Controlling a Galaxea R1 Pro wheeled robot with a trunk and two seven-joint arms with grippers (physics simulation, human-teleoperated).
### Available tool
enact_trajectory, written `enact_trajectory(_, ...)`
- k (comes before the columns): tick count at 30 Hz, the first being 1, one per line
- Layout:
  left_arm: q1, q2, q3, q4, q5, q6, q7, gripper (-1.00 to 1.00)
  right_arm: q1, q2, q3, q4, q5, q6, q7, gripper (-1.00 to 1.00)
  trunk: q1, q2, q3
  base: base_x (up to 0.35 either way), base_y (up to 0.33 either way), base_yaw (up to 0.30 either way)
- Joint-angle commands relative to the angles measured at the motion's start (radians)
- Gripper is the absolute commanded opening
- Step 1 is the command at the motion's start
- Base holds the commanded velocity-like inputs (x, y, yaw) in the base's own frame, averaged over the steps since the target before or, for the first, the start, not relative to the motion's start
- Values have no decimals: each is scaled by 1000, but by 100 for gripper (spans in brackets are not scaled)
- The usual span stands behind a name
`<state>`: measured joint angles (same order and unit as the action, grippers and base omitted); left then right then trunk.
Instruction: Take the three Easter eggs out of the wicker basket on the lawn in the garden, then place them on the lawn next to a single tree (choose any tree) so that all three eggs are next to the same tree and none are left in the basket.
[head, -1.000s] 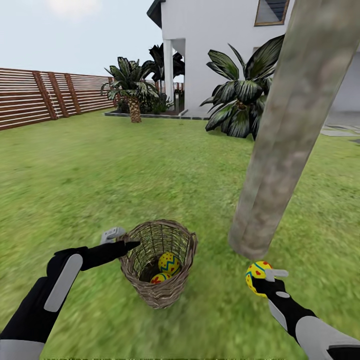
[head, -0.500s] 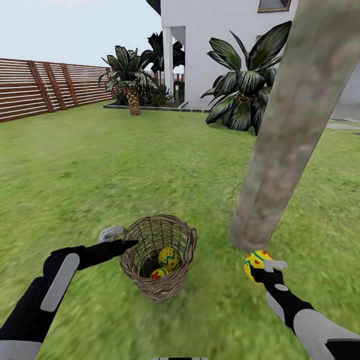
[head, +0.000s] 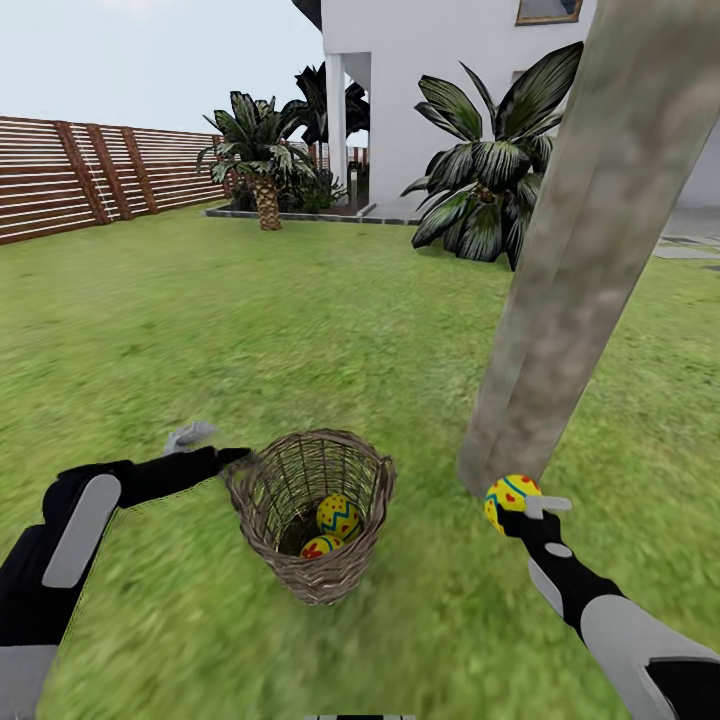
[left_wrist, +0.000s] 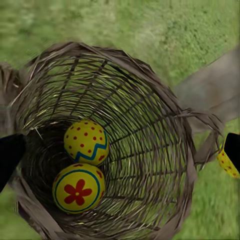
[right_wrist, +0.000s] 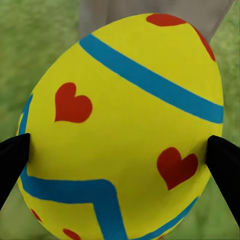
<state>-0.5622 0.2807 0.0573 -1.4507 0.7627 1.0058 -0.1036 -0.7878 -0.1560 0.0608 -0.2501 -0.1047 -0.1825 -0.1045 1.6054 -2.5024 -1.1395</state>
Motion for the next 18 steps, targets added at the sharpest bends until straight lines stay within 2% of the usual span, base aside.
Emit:
enact_trajectory(1,-86,120,677,3,61,2,-7,100,-1,0,7,3,-12,-3,-3,-100,0,0,-1,0,0,0)
enact_trajectory(2,-85,116,714,5,59,1,-6,100,-1,-1,7,5,-14,-2,-3,-100,0,0,-1,0,0,0)
enact_trajectory(3,-85,110,735,6,60,1,-6,100,-1,-1,6,7,-14,0,-3,-100,0,0,-1,0,0,0)
enact_trajectory(5,-84,102,752,7,58,1,-5,100,0,-1,6,11,-15,3,-5,-100,0,0,-1,0,0,0)
enact_trajectory(10,-84,100,761,6,65,2,-8,100,1,1,9,63,-16,7,-79,-100,0,0,-1,0,0,0)
enact_trajectory(15,-84,96,756,8,63,1,-7,100,2,-2,10,139,-15,1,-92,-100,0,0,-1,0,0,0)
enact_trajectory(16,-84,90,755,9,63,1,-6,100,2,-3,10,148,-15,0,-92,-100,0,0,-1,0,0,0)
enact_trajectory(18,-84,56,752,8,62,0,-5,100,2,-1,11,157,-13,-1,-91,-100,0,0,-1,0,0,0)
